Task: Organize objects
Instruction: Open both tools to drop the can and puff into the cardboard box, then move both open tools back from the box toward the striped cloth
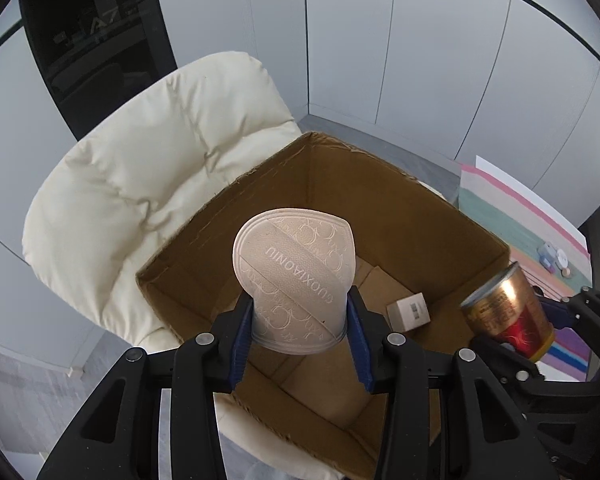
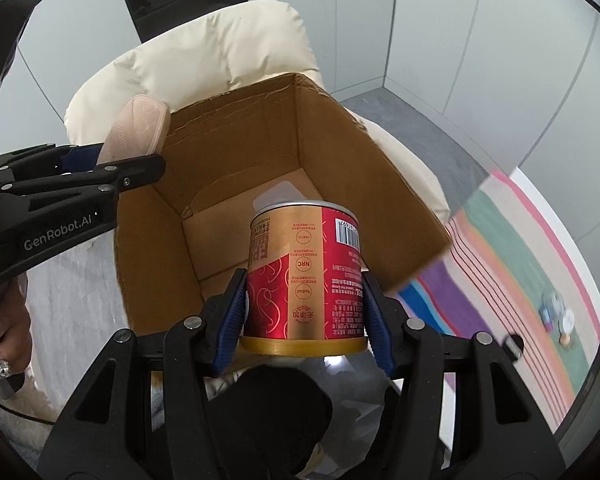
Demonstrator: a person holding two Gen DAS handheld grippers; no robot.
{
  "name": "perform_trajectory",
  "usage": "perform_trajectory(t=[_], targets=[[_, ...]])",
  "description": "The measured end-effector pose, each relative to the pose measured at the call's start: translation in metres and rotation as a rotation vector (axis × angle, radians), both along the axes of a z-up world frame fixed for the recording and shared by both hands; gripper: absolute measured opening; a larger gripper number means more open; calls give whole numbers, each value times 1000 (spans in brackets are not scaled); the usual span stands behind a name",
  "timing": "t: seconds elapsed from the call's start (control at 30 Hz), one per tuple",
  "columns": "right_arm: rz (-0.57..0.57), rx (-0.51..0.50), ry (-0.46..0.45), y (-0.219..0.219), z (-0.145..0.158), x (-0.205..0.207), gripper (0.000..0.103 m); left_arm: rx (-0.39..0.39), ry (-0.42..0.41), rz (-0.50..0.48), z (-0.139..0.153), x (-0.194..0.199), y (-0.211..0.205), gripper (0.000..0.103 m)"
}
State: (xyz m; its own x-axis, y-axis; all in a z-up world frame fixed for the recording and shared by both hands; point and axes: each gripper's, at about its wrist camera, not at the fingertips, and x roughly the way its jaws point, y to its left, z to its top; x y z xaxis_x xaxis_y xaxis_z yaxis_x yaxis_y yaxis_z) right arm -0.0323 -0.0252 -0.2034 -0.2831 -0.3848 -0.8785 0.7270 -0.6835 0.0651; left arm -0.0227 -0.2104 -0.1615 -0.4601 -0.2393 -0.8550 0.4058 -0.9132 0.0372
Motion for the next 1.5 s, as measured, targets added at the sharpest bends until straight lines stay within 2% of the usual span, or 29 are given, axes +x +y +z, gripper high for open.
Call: perform_trajectory(t=[0.03,0.07,0.1,0.13,0.17,0.2,0.23,0.27,0.6,0.97,1.27,1.5], targets=[[6,2,-2,-5,-3,-2,57,1,-2,0,-2,-2,-2,46],[12,4,0,-9,-5,-4,57,0,-3,-2,-4,-2,-3,52],[20,11,28,-14,-7,-5,64,3,-6,-4,-6,-2,-4,68],[17,22,55,-17,-7,-5,76,5,-10,-6,-9,-2,-4,76],[7,36,87,-20,-7,-5,99,8,-13,-9,-10,-2,-4,78],[-5,39,130,-23,-6,-5,103,11,-16,-17,-11,-2,-4,84],[-8,33,148,-24,-5,-5,103,11,-18,-25,-12,-2,-3,90],[-9,32,152,-25,-5,-6,103,9,-16,-29,-12,-2,-2,91],[-34,2,53,-19,-12,-20,103,28,-16,-47,-12,2,-2,91],[-56,8,48,-9,-7,-15,103,37,-28,-42,-12,4,0,91],[-96,21,31,14,3,0,103,49,-40,-41,-9,20,10,91],[-127,2,37,39,24,26,103,32,-15,-57,5,46,29,91]])
